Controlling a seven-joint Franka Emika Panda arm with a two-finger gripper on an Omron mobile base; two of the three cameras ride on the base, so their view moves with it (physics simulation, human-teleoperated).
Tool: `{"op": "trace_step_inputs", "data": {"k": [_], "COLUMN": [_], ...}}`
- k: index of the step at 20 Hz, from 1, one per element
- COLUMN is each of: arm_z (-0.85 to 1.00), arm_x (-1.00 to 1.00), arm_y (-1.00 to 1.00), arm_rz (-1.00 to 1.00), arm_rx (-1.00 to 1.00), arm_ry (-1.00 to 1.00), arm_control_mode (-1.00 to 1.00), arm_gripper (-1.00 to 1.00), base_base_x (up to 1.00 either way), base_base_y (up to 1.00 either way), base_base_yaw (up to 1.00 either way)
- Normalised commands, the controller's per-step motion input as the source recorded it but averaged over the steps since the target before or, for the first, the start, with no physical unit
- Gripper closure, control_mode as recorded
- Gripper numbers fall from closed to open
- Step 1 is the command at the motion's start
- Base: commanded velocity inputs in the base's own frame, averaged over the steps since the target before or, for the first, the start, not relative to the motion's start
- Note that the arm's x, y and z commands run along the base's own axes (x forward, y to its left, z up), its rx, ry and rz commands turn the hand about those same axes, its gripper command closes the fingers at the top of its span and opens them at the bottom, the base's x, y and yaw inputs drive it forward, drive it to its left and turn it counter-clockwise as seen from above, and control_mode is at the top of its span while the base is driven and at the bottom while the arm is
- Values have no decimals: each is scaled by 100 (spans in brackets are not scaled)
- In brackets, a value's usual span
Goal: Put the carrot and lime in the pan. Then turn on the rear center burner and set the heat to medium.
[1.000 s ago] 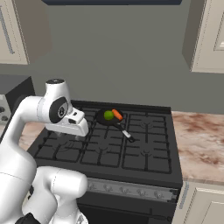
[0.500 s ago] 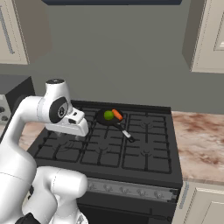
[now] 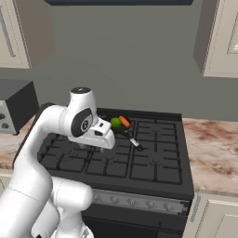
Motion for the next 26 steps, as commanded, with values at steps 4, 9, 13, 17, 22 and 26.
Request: {"op": "trace_step_inputs", "data": {"k": [4, 9, 13, 17, 22, 26], "arm_z": [0, -10, -9, -4, 0, 0], "arm_x": [-34, -63, -55, -23, 0, 0], "arm_y": [-70, -21, -59, -54, -25, -20], "arm_rz": [0, -3, -4, 0, 8, 15], "arm_rx": [3, 0, 0, 0, 0, 0], "arm_ry": [-6, -8, 0, 0, -11, -31], "arm_control_mode": [-100, -100, -100, -100, -100, -100], "arm_gripper": [-100, -100, -100, -100, -100, -100], "base_base_x": [0, 0, 0, 0, 0, 0], "base_base_y": [0, 0, 0, 0, 0, 0], "base_base_yaw": [0, 0, 0, 0, 0, 0]}}
